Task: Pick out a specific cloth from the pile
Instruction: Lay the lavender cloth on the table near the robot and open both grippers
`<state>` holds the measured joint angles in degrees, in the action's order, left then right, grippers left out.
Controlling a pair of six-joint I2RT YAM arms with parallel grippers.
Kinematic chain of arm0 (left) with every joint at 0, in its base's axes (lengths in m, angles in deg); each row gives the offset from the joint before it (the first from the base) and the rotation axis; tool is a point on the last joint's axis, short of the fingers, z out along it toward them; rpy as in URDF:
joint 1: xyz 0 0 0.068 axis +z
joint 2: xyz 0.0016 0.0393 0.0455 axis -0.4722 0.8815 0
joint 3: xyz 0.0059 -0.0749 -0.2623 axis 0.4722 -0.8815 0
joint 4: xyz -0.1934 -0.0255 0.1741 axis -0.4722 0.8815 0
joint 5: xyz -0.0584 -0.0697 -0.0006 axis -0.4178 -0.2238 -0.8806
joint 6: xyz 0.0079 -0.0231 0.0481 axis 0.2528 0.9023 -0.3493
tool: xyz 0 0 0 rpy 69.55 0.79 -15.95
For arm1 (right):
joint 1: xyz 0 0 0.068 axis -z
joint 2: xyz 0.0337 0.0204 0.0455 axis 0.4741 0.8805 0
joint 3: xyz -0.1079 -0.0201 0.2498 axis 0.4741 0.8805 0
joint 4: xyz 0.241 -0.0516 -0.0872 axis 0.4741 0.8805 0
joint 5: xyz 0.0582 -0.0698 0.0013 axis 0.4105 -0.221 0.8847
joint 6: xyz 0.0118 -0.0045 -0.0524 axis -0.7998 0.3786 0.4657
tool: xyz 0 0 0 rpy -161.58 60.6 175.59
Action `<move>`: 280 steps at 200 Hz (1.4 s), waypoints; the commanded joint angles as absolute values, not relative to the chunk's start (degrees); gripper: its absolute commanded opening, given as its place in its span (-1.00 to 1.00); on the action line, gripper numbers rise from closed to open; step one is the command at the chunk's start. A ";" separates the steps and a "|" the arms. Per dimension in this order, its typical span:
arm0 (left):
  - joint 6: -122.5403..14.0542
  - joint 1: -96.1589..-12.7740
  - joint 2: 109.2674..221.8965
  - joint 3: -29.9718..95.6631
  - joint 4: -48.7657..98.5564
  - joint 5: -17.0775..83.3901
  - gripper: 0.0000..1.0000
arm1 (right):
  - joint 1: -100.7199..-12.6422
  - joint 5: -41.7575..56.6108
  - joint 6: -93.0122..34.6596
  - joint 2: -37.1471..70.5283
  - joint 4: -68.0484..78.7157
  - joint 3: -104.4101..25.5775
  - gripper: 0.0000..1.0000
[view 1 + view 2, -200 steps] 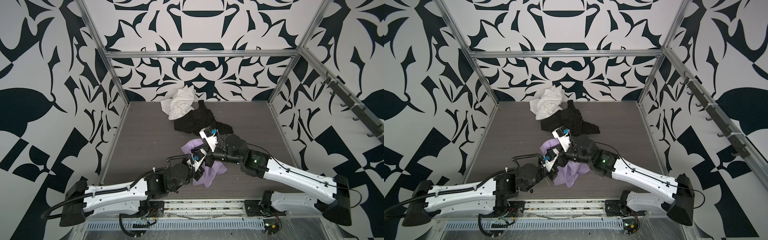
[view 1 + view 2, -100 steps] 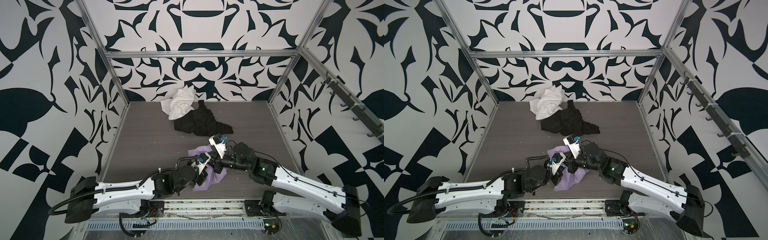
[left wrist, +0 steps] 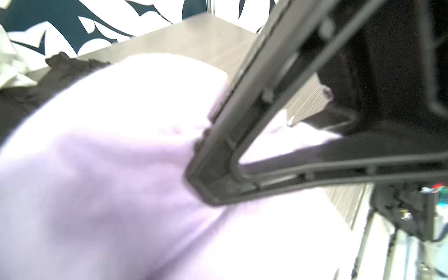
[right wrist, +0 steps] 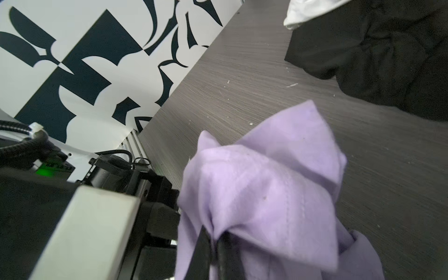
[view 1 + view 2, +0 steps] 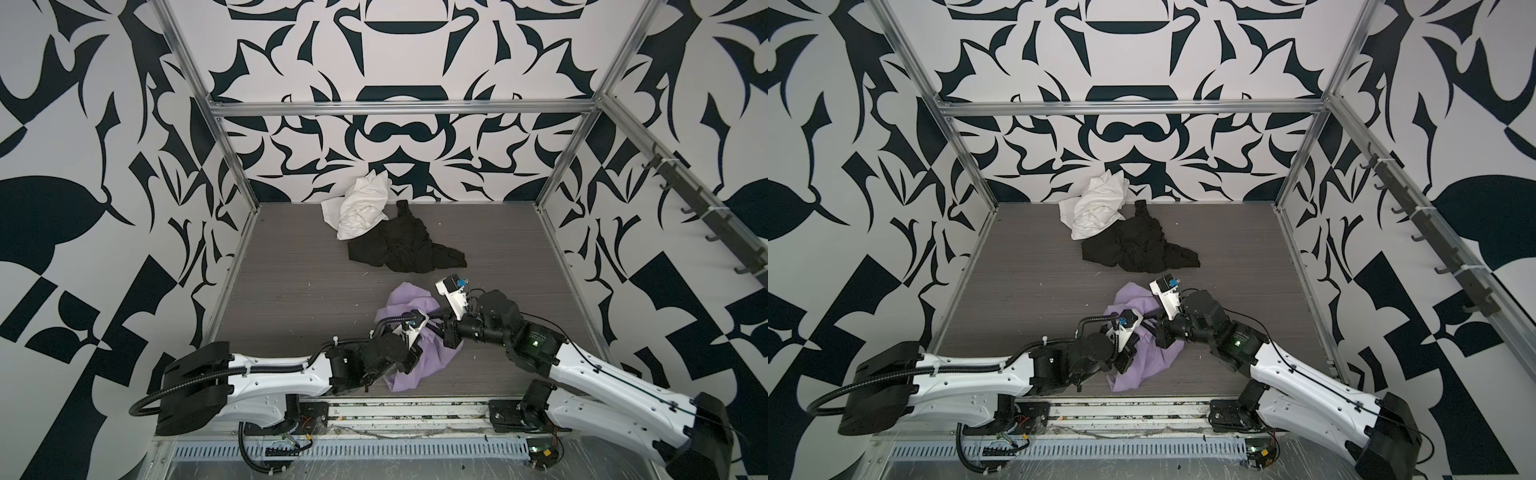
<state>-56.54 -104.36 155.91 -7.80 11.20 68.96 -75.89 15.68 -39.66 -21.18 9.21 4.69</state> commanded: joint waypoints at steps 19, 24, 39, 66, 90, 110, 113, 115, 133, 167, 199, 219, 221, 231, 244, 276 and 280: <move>-54.02 -104.07 160.85 -8.21 5.33 67.80 -1.00 | -74.33 17.43 -40.87 -21.34 7.07 7.60 -1.00; -53.90 -104.06 161.07 -8.36 5.04 67.78 -1.00 | -74.06 17.50 -40.99 -21.36 6.77 8.03 -1.00; -53.79 -104.02 161.59 -9.14 3.91 67.66 -1.00 | -73.31 17.68 -41.05 -21.31 6.51 9.12 -1.00; -52.85 -104.01 161.15 -10.94 3.62 67.68 -1.00 | -72.36 17.54 -41.42 -21.37 5.62 11.75 -1.00; -51.37 -104.03 160.78 -12.66 4.36 68.39 -1.00 | -71.77 16.50 -42.13 -22.07 4.55 14.60 -1.00; -50.36 -104.02 160.70 -13.24 5.49 69.27 -0.90 | -70.76 15.65 -42.11 -22.48 4.43 16.48 -1.00; -50.23 -104.02 160.65 -13.24 5.67 69.26 -0.80 | -70.49 15.43 -42.09 -22.50 4.43 16.69 -1.00; -50.25 -104.03 160.62 -13.23 5.76 69.25 -0.73 | -70.31 15.29 -42.03 -22.51 4.49 16.84 -1.00; -50.26 -104.03 159.80 -12.74 6.37 68.35 0.03 | -69.16 13.97 -41.80 -22.25 5.16 18.03 -1.00; -50.38 -104.05 156.94 -11.23 8.40 66.61 0.58 | -67.79 12.73 -40.67 -21.22 6.98 18.41 -0.83; -50.21 -104.10 150.14 -11.41 10.62 67.79 0.68 | -66.72 11.79 -40.06 -21.04 10.18 17.61 -0.55; -50.15 -104.14 145.50 -10.62 14.49 69.09 0.85 | -66.02 11.05 -39.05 -22.93 14.35 15.35 -0.32; -50.18 -104.17 145.10 -10.66 14.76 69.19 0.87 | -65.94 11.01 -38.89 -23.14 14.71 15.06 -0.30; -50.16 -104.18 143.03 -10.68 16.03 69.68 0.97 | -65.68 10.69 -38.27 -24.22 16.41 13.82 -0.21; -50.35 -104.08 140.19 -10.56 18.51 71.55 0.99 | -65.33 10.31 -37.53 -25.22 19.54 11.79 -0.11; -49.46 -103.07 132.86 -8.00 34.94 88.68 0.99 | -64.95 5.62 -32.05 -27.78 29.72 3.25 0.11; -48.62 -101.86 132.14 -7.38 37.92 89.23 0.99 | -64.87 3.90 -30.85 -27.94 30.67 2.22 0.14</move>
<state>-51.17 -104.27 136.61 -10.71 22.22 75.59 -65.29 10.13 -36.75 -25.62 22.96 9.89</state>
